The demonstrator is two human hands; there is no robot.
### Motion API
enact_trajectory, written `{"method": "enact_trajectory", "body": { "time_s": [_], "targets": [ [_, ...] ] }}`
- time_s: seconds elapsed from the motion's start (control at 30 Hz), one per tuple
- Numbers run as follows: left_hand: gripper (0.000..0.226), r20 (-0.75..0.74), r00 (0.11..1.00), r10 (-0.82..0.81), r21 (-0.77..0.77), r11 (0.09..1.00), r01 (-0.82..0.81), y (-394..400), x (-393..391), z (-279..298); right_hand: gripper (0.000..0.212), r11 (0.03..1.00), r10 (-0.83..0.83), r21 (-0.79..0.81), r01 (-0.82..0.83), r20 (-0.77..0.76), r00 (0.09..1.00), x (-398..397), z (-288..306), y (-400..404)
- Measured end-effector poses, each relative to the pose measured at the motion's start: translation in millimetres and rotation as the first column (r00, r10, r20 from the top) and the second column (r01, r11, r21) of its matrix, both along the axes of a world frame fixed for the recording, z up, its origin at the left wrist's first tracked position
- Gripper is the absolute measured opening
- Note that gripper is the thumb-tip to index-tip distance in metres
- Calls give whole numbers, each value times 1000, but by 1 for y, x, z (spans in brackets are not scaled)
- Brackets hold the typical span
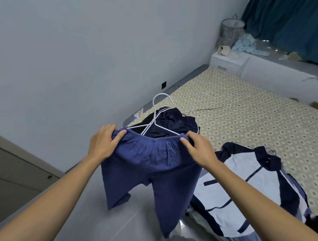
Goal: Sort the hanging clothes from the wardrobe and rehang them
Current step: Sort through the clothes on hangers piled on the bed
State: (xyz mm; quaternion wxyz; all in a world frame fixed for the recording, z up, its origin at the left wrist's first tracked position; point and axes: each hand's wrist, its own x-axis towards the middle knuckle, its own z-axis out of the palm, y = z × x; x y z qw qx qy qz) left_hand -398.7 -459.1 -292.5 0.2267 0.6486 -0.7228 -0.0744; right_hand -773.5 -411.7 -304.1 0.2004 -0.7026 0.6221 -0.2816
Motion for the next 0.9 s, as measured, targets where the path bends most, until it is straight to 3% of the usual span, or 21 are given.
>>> {"method": "enact_trajectory", "body": {
  "time_s": [0.6,0.73,0.9],
  "targets": [
    [49,-15,972,-235,202,951,234,-276,-62,-49,28,944,-299,154,291,32,954,-34,-76,-204],
    [49,-57,943,-329,226,916,333,-351,-82,-74,29,917,-356,181,355,-29,934,-45,-93,-244],
    [53,-99,886,-453,232,856,463,-465,-123,-134,30,858,-400,209,470,-303,865,-65,-126,-311]
  ]
}}
